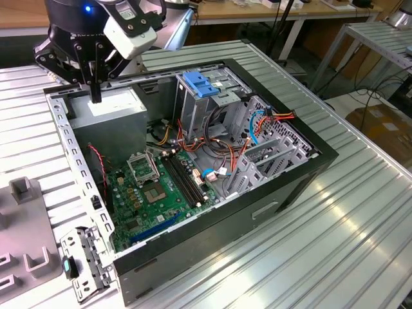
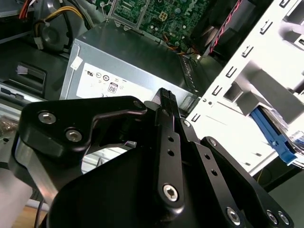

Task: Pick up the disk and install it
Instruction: 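Reach for the disk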

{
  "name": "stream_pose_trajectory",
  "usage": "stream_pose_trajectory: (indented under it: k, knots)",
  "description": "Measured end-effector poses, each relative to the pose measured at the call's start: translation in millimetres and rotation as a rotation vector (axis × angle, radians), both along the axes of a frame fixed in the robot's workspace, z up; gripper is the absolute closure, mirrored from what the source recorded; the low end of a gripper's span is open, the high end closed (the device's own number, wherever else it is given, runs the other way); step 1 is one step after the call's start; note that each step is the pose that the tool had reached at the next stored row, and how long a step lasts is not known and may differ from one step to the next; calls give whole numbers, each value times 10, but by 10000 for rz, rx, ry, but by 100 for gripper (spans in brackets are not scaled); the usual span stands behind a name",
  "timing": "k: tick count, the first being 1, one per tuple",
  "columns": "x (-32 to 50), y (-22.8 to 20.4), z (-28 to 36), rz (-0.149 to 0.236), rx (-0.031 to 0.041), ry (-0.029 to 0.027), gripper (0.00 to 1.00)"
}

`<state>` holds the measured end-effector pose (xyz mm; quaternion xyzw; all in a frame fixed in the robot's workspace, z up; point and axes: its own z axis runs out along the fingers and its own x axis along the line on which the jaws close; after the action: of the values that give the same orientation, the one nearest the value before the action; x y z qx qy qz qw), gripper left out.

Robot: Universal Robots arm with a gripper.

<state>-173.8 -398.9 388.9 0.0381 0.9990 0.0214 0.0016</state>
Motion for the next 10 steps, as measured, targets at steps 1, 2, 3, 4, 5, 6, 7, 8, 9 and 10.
stream_pose_trajectory:
  k: [1, 2, 3, 4, 5, 6, 7, 8, 9, 10]
  knots:
    - [-8, 0, -1, 0, 0, 4, 89]
    - [-13, 0, -2, 0, 1, 7, 89]
    - [-18, 0, -2, 1, 0, 10, 89]
    - [-32, 0, -3, 0, 1, 16, 89]
    - [-40, 0, -4, 0, 1, 19, 89]
    - [-45, 0, -4, 0, 1, 22, 89]
    - [-51, 0, -5, 0, 1, 23, 89]
    - [-59, 0, -5, 1, 1, 27, 89]
    - [-65, 0, -6, 0, 0, 31, 89]
    - [-72, 0, -6, 0, 0, 34, 89]
